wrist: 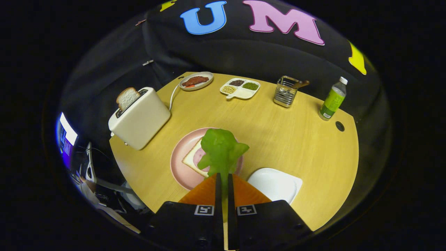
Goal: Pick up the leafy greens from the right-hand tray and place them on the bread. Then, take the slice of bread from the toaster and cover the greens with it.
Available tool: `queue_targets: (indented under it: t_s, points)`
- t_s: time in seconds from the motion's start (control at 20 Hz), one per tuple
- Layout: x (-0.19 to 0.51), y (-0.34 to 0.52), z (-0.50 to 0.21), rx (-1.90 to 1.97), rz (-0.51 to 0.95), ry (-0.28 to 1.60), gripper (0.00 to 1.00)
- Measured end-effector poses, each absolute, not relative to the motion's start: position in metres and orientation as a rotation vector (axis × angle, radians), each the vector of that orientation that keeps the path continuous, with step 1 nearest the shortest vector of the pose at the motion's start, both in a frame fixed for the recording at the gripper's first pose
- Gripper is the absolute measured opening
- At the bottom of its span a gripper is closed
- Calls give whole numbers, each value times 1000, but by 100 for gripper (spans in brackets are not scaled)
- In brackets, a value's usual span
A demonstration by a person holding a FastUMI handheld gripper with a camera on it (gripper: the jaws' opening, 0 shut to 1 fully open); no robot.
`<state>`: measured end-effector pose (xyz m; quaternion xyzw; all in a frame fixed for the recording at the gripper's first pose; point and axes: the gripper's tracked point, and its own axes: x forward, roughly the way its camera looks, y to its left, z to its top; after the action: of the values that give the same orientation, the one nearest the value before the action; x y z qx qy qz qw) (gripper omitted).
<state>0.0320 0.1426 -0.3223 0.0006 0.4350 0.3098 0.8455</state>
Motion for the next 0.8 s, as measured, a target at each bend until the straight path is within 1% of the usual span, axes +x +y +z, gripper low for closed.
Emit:
queue_targets:
  t_s: [0.3,0.45,0.6,0.65,0.7,0.8]
  points:
    - [41,196,-334,-17,703,949,9]
    - [46,205,-348,-48,693,967,9]
    - [52,210,-361,-61,677,975,12]
    - [56,211,-366,-73,667,975,19]
    - [59,211,-372,-86,653,975,21]
    - [64,208,-379,-111,625,971,42]
